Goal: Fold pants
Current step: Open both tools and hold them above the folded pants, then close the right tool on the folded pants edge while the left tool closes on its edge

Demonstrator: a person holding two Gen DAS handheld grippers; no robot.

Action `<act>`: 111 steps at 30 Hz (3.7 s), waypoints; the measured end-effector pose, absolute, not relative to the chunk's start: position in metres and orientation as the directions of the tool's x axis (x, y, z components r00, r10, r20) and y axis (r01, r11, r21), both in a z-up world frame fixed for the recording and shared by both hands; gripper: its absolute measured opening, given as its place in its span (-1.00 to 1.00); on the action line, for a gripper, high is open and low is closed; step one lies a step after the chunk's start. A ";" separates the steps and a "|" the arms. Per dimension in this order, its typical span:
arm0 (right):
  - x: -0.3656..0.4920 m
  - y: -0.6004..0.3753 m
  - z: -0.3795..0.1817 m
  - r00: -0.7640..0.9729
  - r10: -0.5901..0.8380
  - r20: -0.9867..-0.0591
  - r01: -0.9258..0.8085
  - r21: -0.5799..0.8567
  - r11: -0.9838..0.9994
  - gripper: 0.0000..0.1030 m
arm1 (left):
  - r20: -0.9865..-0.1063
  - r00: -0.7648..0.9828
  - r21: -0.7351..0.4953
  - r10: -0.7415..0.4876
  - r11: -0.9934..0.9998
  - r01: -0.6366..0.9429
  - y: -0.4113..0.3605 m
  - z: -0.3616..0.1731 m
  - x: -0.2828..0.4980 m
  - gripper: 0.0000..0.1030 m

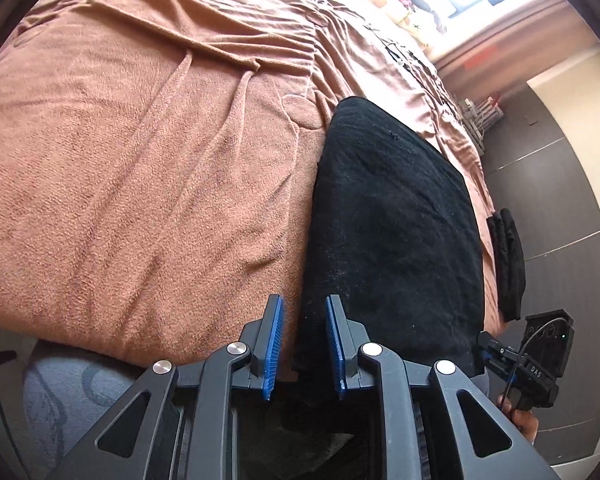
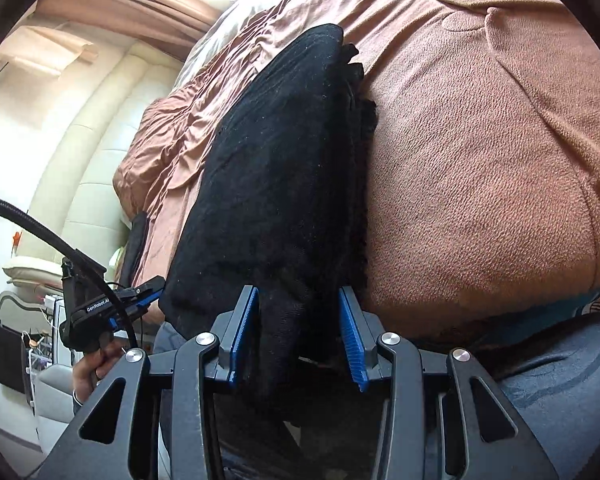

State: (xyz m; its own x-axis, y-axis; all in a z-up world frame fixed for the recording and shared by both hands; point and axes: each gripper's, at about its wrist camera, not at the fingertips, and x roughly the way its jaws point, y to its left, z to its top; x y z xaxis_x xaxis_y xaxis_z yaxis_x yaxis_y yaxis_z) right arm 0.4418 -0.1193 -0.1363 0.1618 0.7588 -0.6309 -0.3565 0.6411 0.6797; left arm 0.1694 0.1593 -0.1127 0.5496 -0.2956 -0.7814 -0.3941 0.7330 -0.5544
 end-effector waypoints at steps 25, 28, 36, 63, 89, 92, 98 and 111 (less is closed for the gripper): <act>0.534 -0.077 -0.142 0.244 0.743 -0.624 -0.367 0.649 0.666 -0.24 | -0.801 0.503 -0.514 -0.325 0.804 -0.299 0.156 -0.119 0.293 -0.06; 0.539 -0.071 -0.142 0.248 0.738 -0.628 -0.374 0.641 0.671 -0.24 | -0.808 0.497 -0.501 -0.316 0.812 -0.300 0.156 -0.122 0.308 -0.06; 0.552 -0.058 -0.143 0.255 0.730 -0.634 -0.386 0.625 0.678 -0.24 | -0.813 0.481 -0.500 -0.328 0.817 -0.289 0.167 -0.130 0.342 -0.05; 0.558 -0.056 -0.146 0.262 0.708 -0.656 -0.383 0.603 0.700 -0.24 | -0.819 0.504 -0.439 -0.274 0.865 -0.243 0.165 -0.124 0.378 -0.25; 0.582 -0.098 -0.192 0.012 0.874 -0.486 -0.181 0.858 0.480 0.12 | -0.801 0.438 -0.550 -0.408 0.791 -0.270 0.159 -0.147 0.330 0.16; 0.592 -0.093 -0.194 0.016 0.876 -0.482 -0.186 0.859 0.476 0.12 | -0.789 0.452 -0.563 -0.415 0.784 -0.262 0.159 -0.150 0.336 0.16; 0.593 -0.090 -0.196 0.031 0.863 -0.504 -0.232 0.837 0.496 0.00 | -0.773 0.464 -0.586 -0.433 0.766 -0.262 0.161 -0.152 0.339 0.16; 0.579 -0.074 -0.179 0.039 0.861 -0.507 -0.287 0.820 0.496 -0.29 | -0.739 0.483 -0.616 -0.469 0.761 -0.203 0.160 -0.142 0.322 -0.24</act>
